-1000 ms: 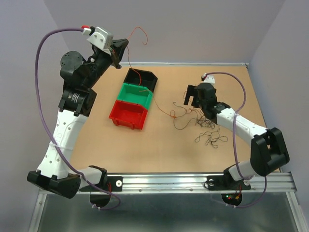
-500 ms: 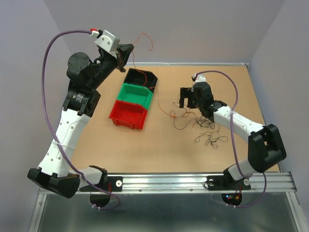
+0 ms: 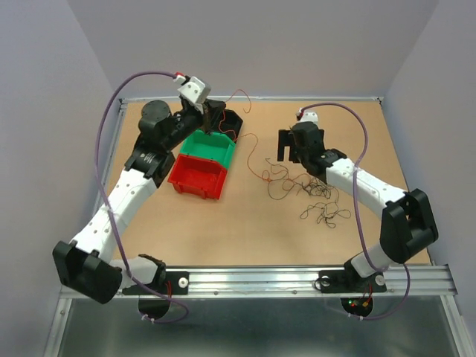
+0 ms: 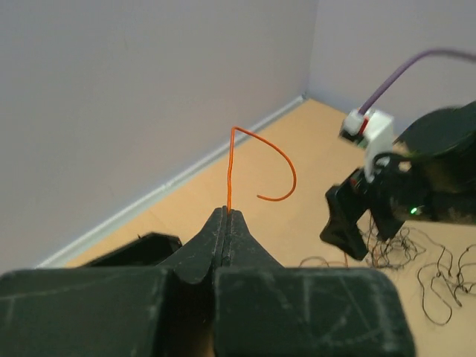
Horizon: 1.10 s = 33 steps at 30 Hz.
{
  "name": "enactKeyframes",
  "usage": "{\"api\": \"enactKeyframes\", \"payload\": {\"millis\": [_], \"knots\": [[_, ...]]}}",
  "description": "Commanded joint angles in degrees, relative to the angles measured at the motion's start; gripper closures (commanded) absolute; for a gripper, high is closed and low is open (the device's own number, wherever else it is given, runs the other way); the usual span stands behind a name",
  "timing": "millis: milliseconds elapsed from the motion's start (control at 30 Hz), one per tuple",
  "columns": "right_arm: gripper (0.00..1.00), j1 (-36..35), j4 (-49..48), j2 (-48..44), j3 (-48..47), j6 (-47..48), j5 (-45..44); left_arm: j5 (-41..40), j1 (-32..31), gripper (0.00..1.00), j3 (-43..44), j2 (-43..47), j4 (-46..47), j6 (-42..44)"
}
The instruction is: Untangle the cables
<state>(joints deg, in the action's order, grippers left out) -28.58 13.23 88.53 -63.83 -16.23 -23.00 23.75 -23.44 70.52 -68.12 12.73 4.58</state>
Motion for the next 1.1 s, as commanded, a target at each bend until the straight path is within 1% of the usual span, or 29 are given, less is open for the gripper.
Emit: {"api": "enactKeyframes", "payload": {"millis": [0,33,67,133,167,233,367,400,433,533,667,733,800,867,900,967,1000,1067], "knots": [[0.0,-0.25,-8.04,-6.44,2.13,0.76,2.6,-2.21,-0.55,1.0,1.54,-5.97,3.79,-0.01],[0.0,-0.25,-9.44,-6.96,3.0,3.2,7.23,-2.91,-0.55,1.0,2.94,-7.54,0.92,0.95],[0.0,-0.34,-14.59,-8.01,4.06,5.31,11.27,-3.53,-0.55,1.0,4.17,-7.82,-0.15,1.39],[0.0,-0.25,-21.29,-7.94,8.19,11.36,20.06,-3.89,-0.55,1.0,5.42,-6.6,-0.69,1.84],[0.0,-0.25,-26.8,-7.41,8.89,12.18,26.8,-4.06,-0.55,1.0,5.16,-5.81,-0.34,2.1],[0.0,-0.16,-29.31,-3.21,7.24,13.32,33.6,-4.76,-0.55,1.0,5.5,-3.17,-1.12,2.36],[0.01,-0.25,-31.25,6.28,-0.92,12.63,36.45,-9.41,-0.55,1.0,11.03,1.4,-6.4,4.2],[0.02,-0.25,-31.08,9.78,-2.51,12.54,36.8,-10.2,-0.55,1.0,11.3,2.63,-6.84,4.91],[0.02,-0.25,-30.99,11.82,-5.74,12.54,37.15,-11.34,-0.55,1.0,11.22,5.16,-7.1,5.09],[0.04,-0.34,-31.25,17.26,-9.89,12.45,36.28,-14.51,-0.55,1.0,10.69,9.12,-7.11,5.79],[0.04,-0.34,-35.11,21.14,-11.48,12.89,35.31,-15.05,-0.55,1.0,10.34,11.07,-7.46,5.88],[0.05,-0.34,-35.64,22.12,-12.1,12.54,35.4,-14.96,-0.55,1.0,10.77,10.99,-8.16,5.88],[0.14,-0.34,-37.57,22.82,-11.67,12.36,36.97,-14.87,-0.55,1.0,11.3,10.73,-8.51,5.88],[0.2,-0.34,-40.46,23.0,-10.88,12.01,38.99,-14.87,-0.55,1.0,11.3,10.64,-8.6,6.23],[0.24,-0.34,-41.7,22.83,-9.74,11.84,41.35,-15.48,-0.55,1.0,11.22,10.46,-8.6,6.23],[0.25,-0.34,-43.98,22.74,-8.86,10.96,43.82,-16.1,-0.55,1.0,10.95,10.29,-8.51,6.41],[0.39,-0.34,-45.48,22.74,-8.59,10.78,46.01,-16.54,-0.55,1.0,10.95,10.11,-8.51,6.58],[0.62,-0.34,-46.36,23.0,-8.68,9.82,47.87,-17.15,-0.55,1.0,10.87,9.67,-8.43,6.67]]}}
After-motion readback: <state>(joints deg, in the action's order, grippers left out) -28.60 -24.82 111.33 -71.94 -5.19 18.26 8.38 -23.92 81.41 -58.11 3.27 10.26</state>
